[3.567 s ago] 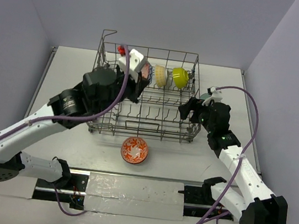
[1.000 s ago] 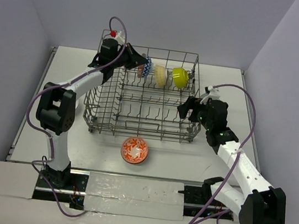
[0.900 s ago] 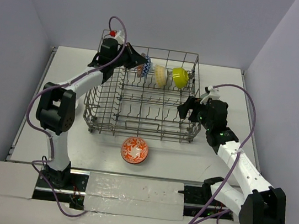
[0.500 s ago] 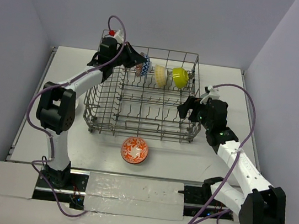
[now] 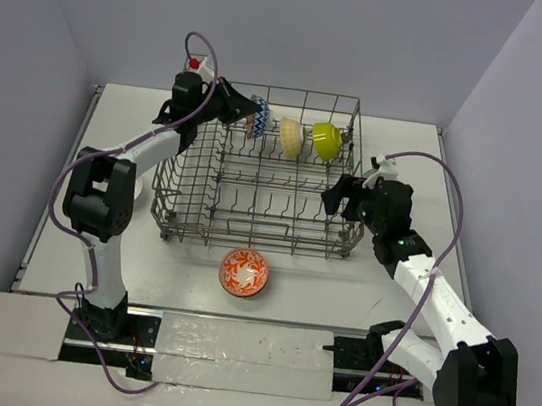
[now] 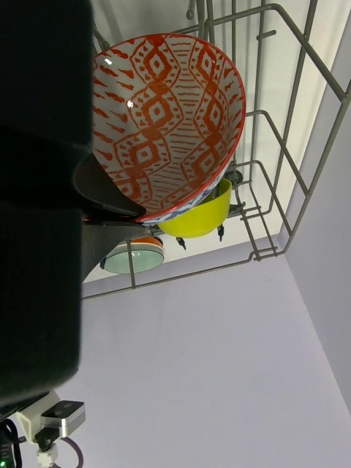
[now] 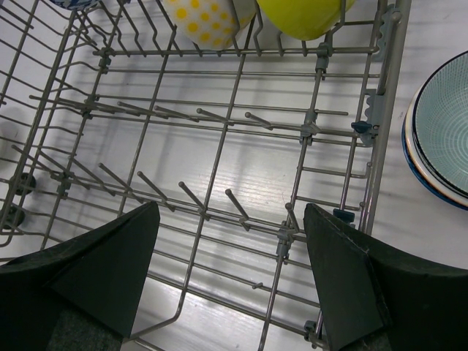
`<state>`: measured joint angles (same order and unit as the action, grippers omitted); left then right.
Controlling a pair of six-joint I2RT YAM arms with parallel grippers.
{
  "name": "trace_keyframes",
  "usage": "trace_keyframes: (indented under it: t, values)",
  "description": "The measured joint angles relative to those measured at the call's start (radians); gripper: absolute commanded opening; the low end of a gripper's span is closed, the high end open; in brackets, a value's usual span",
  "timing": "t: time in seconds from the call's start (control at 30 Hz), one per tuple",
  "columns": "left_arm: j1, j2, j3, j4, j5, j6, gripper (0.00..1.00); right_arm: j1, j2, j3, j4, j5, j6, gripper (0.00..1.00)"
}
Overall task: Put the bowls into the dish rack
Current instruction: Insert the bowl into the dish rack.
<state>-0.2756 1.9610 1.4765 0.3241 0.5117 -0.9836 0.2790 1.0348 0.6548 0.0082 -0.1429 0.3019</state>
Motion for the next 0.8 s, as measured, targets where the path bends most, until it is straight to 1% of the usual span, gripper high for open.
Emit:
trace_keyframes:
  t: [0.17,0.47,0.7,0.8]
  values:
    - [0.008,0.002,-0.025,0.055,0.016,-0.037,0.00,0.000,0.000,0.000,0.000,0.000,0.000,0.87]
    - [0.022,0.015,-0.031,0.088,0.025,-0.081,0.00,0.000,0.000,0.000,0.000,-0.001,0.000,0.87]
    - [0.024,0.016,-0.031,0.087,0.025,-0.087,0.00,0.000,0.000,0.000,0.000,-0.002,0.000,0.87]
    - [0.026,0.016,-0.031,0.088,0.027,-0.089,0.05,0.000,0.000,0.000,0.000,-0.002,0.000,0.87]
